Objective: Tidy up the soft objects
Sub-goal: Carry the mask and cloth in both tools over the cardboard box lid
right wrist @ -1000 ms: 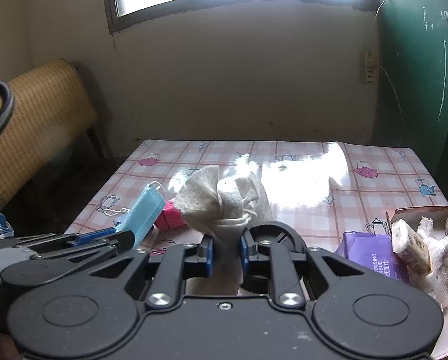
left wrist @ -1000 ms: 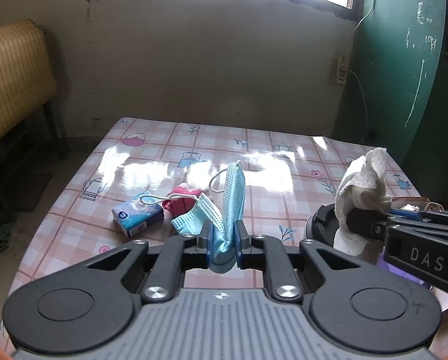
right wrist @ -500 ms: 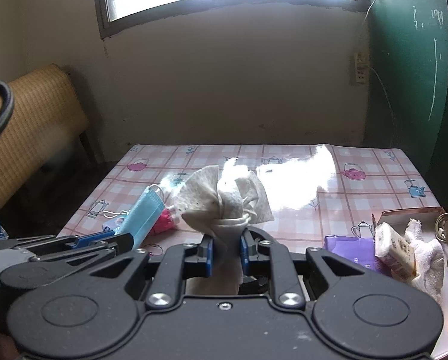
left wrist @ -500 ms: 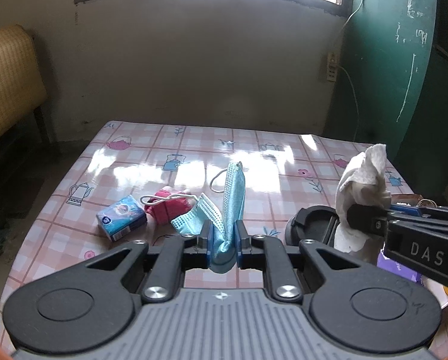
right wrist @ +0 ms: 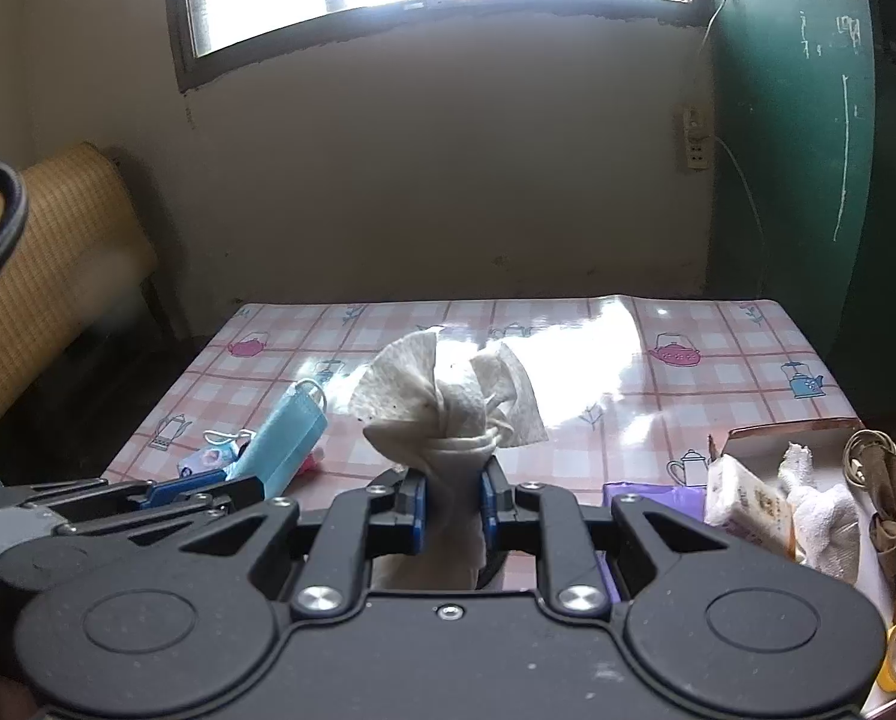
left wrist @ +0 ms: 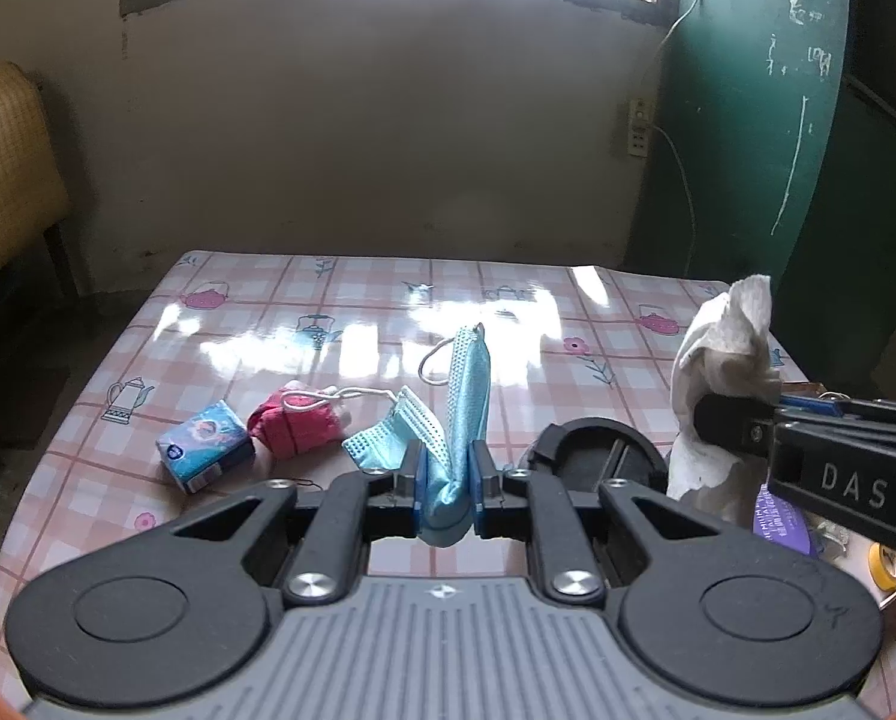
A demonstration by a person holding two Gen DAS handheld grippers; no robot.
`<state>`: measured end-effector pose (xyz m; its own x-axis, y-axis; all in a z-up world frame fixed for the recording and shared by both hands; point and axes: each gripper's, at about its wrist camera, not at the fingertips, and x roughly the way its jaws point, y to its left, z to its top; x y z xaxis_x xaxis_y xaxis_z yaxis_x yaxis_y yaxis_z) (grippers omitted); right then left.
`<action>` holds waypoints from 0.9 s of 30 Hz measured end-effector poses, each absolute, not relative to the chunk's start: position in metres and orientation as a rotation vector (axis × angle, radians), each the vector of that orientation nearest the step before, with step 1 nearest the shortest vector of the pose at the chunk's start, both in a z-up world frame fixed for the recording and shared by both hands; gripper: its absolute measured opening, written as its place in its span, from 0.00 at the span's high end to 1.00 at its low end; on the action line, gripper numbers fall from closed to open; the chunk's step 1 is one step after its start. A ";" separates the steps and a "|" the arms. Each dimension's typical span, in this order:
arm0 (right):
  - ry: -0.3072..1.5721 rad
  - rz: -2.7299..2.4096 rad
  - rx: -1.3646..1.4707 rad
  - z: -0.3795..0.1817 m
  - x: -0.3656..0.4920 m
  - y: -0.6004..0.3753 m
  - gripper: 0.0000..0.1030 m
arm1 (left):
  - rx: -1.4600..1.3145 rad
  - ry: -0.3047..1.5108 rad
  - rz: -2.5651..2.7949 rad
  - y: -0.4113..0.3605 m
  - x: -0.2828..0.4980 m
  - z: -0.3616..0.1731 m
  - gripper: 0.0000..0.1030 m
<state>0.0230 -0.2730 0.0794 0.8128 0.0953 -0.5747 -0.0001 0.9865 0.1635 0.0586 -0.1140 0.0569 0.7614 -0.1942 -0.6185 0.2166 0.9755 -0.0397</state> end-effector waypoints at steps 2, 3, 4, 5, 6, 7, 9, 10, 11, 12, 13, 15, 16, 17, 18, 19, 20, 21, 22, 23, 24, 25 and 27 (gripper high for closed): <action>0.621 0.046 0.160 0.079 0.023 -0.277 0.79 | 0.036 0.668 -0.230 -0.117 0.058 0.058 0.84; 0.620 0.045 0.160 0.079 0.023 -0.278 0.79 | 0.038 0.668 -0.233 -0.119 0.059 0.058 0.84; 0.620 0.043 0.161 0.079 0.023 -0.281 0.79 | 0.041 0.667 -0.236 -0.120 0.059 0.058 0.84; 0.620 0.040 0.163 0.079 0.022 -0.282 0.79 | 0.042 0.666 -0.238 -0.122 0.059 0.059 0.84; 0.619 0.039 0.164 0.079 0.022 -0.284 0.79 | 0.042 0.666 -0.241 -0.123 0.059 0.059 0.84; 0.618 0.036 0.166 0.079 0.022 -0.285 0.79 | 0.042 0.666 -0.244 -0.124 0.059 0.059 0.84; 0.616 0.030 0.167 0.079 0.021 -0.286 0.79 | 0.045 0.664 -0.248 -0.128 0.059 0.059 0.84; 0.615 0.028 0.168 0.079 0.020 -0.288 0.79 | 0.047 0.664 -0.249 -0.129 0.059 0.059 0.84; 0.614 0.026 0.169 0.080 0.020 -0.289 0.79 | 0.049 0.664 -0.253 -0.131 0.059 0.059 0.84; 0.613 0.024 0.170 0.080 0.020 -0.290 0.79 | 0.049 0.664 -0.256 -0.132 0.060 0.059 0.84; 0.612 0.021 0.172 0.080 0.019 -0.291 0.79 | 0.049 0.664 -0.259 -0.133 0.060 0.059 0.84; 0.610 0.017 0.174 0.080 0.019 -0.292 0.79 | 0.054 0.662 -0.267 -0.136 0.061 0.059 0.84; 0.610 0.016 0.175 0.080 0.018 -0.293 0.79 | 0.055 0.661 -0.271 -0.138 0.061 0.059 0.84; 0.609 0.013 0.176 0.080 0.018 -0.295 0.79 | 0.057 0.660 -0.276 -0.140 0.061 0.060 0.84; 0.609 0.010 0.177 0.080 0.018 -0.297 0.79 | 0.058 0.659 -0.279 -0.142 0.060 0.059 0.84; 0.608 0.009 0.178 0.080 0.017 -0.300 0.79 | 0.059 0.659 -0.284 -0.144 0.060 0.060 0.84; 0.608 0.005 0.180 0.080 0.016 -0.301 0.79 | 0.061 0.659 -0.289 -0.147 0.060 0.060 0.84; 0.607 0.002 0.182 0.080 0.016 -0.303 0.79 | 0.062 0.659 -0.293 -0.149 0.059 0.060 0.84; 0.607 -0.002 0.184 0.081 0.016 -0.306 0.79 | 0.066 0.659 -0.297 -0.152 0.059 0.060 0.84; 0.607 -0.006 0.186 0.080 0.016 -0.307 0.79 | 0.068 0.659 -0.301 -0.154 0.059 0.060 0.84; 0.607 -0.009 0.187 0.080 0.015 -0.310 0.79 | 0.069 0.660 -0.304 -0.156 0.059 0.060 0.84; 0.607 -0.013 0.188 0.080 0.015 -0.312 0.79 | 0.071 0.660 -0.307 -0.158 0.058 0.060 0.84; 0.608 -0.016 0.191 0.079 0.014 -0.317 0.79 | 0.073 0.660 -0.311 -0.163 0.058 0.060 0.84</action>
<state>0.0144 -0.3173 0.0792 0.8212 0.0407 -0.5692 0.0713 0.9823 0.1732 0.0585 -0.1629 0.0600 0.7457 -0.2611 -0.6129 0.3072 0.9511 -0.0314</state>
